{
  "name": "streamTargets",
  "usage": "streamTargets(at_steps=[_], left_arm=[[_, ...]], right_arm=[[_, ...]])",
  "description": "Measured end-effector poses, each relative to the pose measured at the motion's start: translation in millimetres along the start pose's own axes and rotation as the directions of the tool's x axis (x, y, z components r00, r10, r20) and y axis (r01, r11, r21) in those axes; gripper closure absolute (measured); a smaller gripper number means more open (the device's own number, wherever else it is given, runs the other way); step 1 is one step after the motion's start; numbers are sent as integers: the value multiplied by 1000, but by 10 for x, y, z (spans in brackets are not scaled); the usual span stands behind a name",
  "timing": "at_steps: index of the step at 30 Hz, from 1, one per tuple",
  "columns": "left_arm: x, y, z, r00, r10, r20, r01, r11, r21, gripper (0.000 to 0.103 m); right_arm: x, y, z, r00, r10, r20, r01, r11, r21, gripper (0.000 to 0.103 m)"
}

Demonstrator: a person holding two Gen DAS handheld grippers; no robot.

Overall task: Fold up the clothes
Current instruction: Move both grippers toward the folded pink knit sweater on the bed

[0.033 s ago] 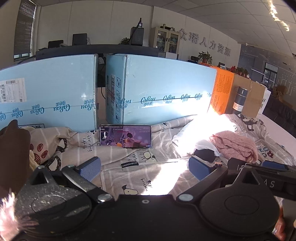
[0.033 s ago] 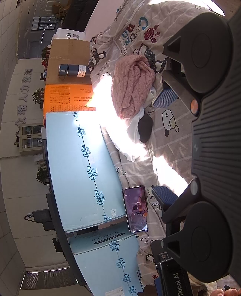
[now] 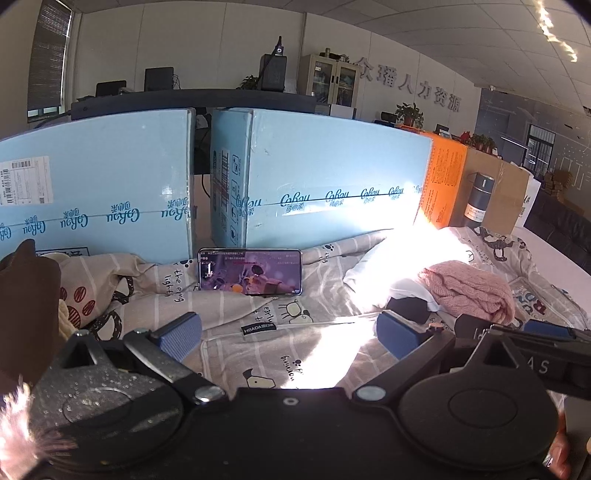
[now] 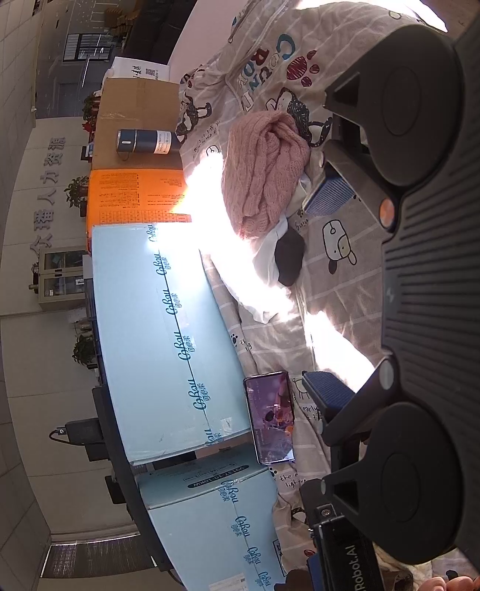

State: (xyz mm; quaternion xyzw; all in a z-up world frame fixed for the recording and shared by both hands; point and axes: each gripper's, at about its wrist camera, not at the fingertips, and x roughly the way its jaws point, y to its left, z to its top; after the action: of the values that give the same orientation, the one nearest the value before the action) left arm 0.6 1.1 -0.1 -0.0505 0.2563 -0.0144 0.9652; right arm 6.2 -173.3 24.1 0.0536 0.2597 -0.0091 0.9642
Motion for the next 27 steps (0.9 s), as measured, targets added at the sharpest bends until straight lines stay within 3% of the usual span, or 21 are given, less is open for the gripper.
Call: streamTargets(at_steps=[27], left_arm=[[68,-245,35,999,-37,8,37,999,19,0]], right_arm=[[11,-277,55,1000,-22,6,22,1000,17,12]])
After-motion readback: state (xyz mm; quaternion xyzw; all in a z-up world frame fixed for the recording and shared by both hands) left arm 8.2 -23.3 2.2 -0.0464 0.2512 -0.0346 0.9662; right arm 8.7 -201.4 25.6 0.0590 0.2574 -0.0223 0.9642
